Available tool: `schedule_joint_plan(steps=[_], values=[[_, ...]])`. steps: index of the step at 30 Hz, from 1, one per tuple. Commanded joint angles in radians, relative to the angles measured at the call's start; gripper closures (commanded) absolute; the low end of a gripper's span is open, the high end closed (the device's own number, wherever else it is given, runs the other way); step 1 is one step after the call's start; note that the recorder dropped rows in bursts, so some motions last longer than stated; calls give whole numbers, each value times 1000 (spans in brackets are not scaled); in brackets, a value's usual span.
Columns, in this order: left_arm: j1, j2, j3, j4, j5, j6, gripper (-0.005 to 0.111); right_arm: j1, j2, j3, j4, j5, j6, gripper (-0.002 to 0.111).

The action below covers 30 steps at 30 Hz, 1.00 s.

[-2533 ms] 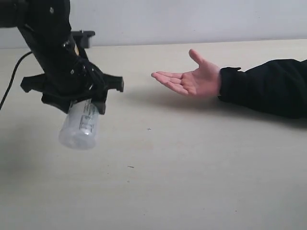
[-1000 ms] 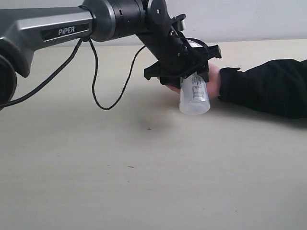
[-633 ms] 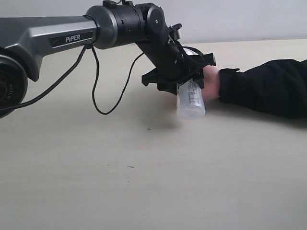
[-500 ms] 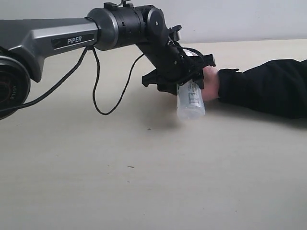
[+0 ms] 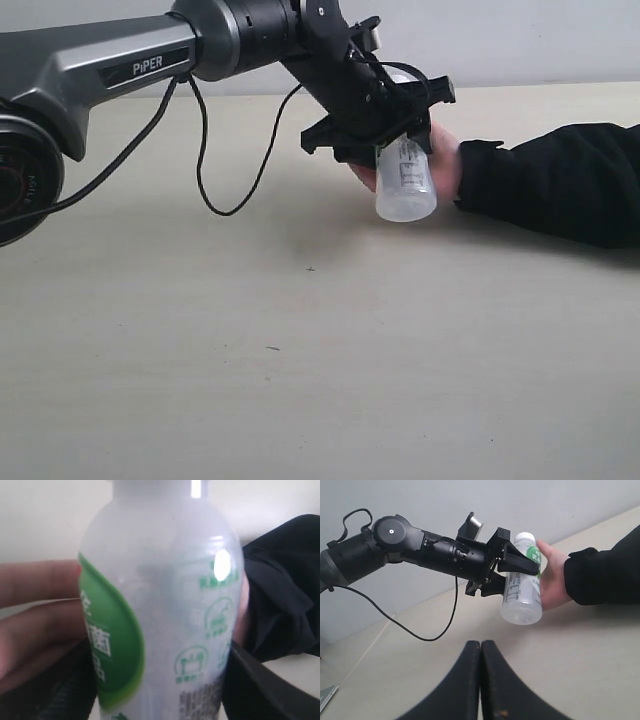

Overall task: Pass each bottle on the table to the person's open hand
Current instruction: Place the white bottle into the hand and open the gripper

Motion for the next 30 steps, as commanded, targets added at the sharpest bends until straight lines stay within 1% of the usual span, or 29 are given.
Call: schedule_joint_plan(steps=[1,8,10,13,14,16,17,19,20,30], values=[[7,15,-8,5,4,2,107,-5,-5,3,-7,-1,-6,107],[7,15,-8,4,-1,5,107,-5,-5,3,-7,-1,-6,107],[7,15,-8,4,-1,5,103,-5,-5,3,-7,-1,-6,107],[7,15,-8,-1,4,5,88,-5,-5,3,-7,-1,-6,107],[7,15,-8,-1,5,5,78,-5,-5,3,-7,-1,-6,107],[7,15,-8,-1,5,5,64,-5,-5,3,-7,-1,-6,107],[7,15,-8,-1,5,14,54,-5,-5,3,-7,-1,-6,107],[7,15,-8,-1,5,35,43,-5,-5,3,-7,-1,-6,107],[7,15,-8,-1,5,35,40,-5,-5,3,-7,-1,-6,107],[7,14,-8,-21,12,33,40,-5,-5,3,-7,-1,-6,107]])
